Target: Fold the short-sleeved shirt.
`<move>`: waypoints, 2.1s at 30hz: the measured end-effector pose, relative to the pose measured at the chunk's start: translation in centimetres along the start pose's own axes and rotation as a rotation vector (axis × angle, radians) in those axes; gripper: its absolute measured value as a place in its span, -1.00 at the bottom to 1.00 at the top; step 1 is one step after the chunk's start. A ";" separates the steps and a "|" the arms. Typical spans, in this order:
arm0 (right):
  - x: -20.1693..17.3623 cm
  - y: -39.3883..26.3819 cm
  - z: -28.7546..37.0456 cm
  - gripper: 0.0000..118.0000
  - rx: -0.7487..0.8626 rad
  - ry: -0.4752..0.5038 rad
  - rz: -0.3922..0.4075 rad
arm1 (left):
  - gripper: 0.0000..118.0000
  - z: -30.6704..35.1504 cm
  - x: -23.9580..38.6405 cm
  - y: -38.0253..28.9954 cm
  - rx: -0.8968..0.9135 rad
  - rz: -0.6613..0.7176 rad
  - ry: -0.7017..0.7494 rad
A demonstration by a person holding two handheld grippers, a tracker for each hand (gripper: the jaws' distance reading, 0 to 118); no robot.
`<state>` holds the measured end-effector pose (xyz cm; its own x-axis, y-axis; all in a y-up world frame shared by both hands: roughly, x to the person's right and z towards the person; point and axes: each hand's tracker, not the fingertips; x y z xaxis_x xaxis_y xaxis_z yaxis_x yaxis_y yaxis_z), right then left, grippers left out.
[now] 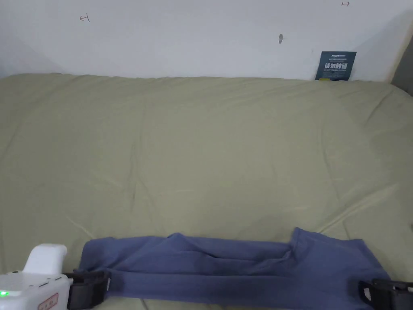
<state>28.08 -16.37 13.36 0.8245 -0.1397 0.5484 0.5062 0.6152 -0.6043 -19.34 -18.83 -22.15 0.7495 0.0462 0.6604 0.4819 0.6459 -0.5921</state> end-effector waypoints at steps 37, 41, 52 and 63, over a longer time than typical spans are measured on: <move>-17.6 -2.2 7.7 -1.00 0.592 -0.168 0.154 | -1.00 1.3 -9.4 2.4 0.041 0.517 -0.429; -18.5 -1.8 7.5 -1.00 0.581 -0.167 0.162 | -1.00 -2.9 -12.7 2.4 -0.031 0.602 -0.544; -19.4 -1.3 5.8 -1.00 0.514 -0.173 0.159 | 0.99 -8.6 -14.1 2.7 -0.239 0.570 -0.701; -19.1 -1.5 5.2 -1.00 0.478 -0.154 0.136 | 0.01 -12.9 -8.7 5.0 -0.373 0.439 -0.872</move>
<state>10.30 -10.61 6.79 0.8095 0.0601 0.5840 0.1956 0.9104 -0.3647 -17.57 -25.83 -36.80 0.3767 0.8496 0.3693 0.4669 0.1702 -0.8678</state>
